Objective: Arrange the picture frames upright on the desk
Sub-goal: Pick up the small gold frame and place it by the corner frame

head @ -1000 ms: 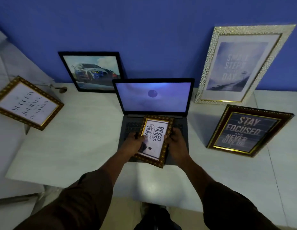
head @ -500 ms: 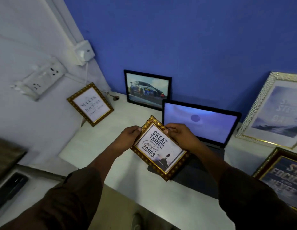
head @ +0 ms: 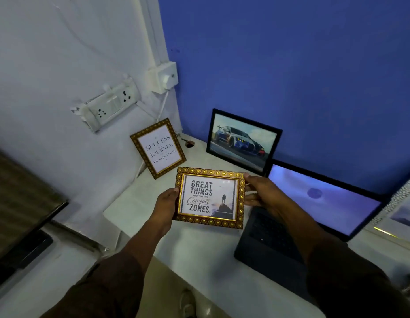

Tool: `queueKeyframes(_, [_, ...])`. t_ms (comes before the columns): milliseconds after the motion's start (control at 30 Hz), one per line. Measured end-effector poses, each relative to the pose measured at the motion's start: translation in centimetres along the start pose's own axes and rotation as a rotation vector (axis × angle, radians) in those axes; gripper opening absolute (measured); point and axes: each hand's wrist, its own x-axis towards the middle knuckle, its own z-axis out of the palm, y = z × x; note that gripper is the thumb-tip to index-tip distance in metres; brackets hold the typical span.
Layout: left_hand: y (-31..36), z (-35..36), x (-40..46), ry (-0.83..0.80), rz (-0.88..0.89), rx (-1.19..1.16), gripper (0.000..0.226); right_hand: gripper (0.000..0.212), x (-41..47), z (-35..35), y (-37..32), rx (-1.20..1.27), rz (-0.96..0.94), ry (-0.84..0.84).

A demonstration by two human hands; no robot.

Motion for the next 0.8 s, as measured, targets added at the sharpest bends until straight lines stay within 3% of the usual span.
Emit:
queueKeyframes(133, [1.6, -2.1, 2.4, -0.110, -0.170, -0.207, 0.052, 0.042, 2.0, 6.1, -0.7, 0.184, 0.066, 0.179])
queueKeyframes(233, [2.8, -4.0, 4.8, -0.303, -0.282, -0.296, 0.073, 0.044, 3.2, 9.7, -1.8, 0.271, 0.076, 0.290])
queueKeyframes(400, [4.4, -6.4, 8.1, -0.573, -0.351, -0.350, 0.084, 0.046, 5.0, 12.4, -2.8, 0.261, 0.025, 0.333])
queueKeyframes(600, [4.1, -7.3, 10.8, -0.672, -0.398, -0.376, 0.089, 0.047, 6.1, 12.7, -3.0, 0.190, -0.022, 0.306])
queueKeyframes(800, [5.1, -6.9, 12.9, -0.633, -0.348, -0.404, 0.081, 0.049, 7.6, 12.5, -3.7, 0.179, -0.042, 0.282])
